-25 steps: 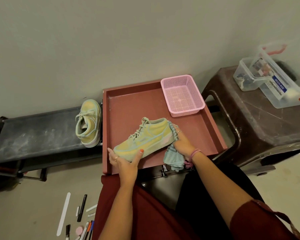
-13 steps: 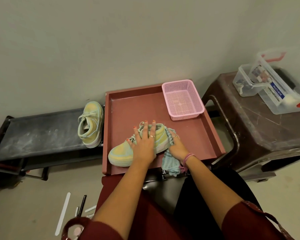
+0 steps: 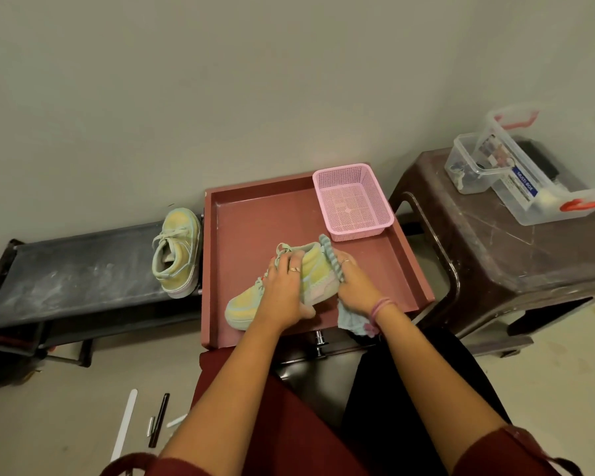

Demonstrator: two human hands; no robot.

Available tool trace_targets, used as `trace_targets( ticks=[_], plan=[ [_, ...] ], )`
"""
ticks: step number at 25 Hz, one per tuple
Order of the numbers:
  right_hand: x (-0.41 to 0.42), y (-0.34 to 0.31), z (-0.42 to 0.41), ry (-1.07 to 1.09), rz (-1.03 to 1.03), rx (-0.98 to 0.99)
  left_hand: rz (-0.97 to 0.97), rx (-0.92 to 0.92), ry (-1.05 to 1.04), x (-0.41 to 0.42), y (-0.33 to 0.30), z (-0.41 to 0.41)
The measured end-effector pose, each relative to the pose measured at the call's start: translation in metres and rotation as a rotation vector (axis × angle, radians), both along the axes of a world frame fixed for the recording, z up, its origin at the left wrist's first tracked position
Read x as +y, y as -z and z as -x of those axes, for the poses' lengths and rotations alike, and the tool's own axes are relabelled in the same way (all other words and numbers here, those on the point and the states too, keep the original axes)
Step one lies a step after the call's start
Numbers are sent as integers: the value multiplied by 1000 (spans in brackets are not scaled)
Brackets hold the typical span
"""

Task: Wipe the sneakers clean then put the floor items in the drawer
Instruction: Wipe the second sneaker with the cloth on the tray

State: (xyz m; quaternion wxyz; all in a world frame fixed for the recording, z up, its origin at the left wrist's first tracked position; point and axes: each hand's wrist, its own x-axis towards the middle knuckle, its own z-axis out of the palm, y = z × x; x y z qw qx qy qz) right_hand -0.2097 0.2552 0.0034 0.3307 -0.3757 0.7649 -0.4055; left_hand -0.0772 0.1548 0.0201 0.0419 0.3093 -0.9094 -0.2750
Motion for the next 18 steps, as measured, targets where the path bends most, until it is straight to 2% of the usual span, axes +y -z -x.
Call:
trace_targets(
  ticks=[2,4,8,9,10,12,14,16,18],
  plan=[
    [8,-33,11,-63,24,-46,-75,144,6,8,-6,-6],
    [19,-63,-3,-73,41,62,-135,258,-22,18,-12,-5],
    [49,-92,-63,-105,-39,657,-182,425,-159,42,-20,-3],
    [52,-94,-65,-135,-22,711,-220,450,-181,45,-23,-5],
    [51,-101,-58,-172,-9,670,-256,467,-192,48,-25,-8],
    [42,-112,-33,-189,31,346,-289,491,-187,51,-27,-15],
    [36,-122,-6,-164,-63,51,-306,502,-155,55,-28,-23],
    [33,-124,7,-47,-133,-189,-313,498,-123,59,-30,-29],
    [30,-129,-3,-12,-134,-201,-318,485,-103,61,-31,-31]
  ],
)
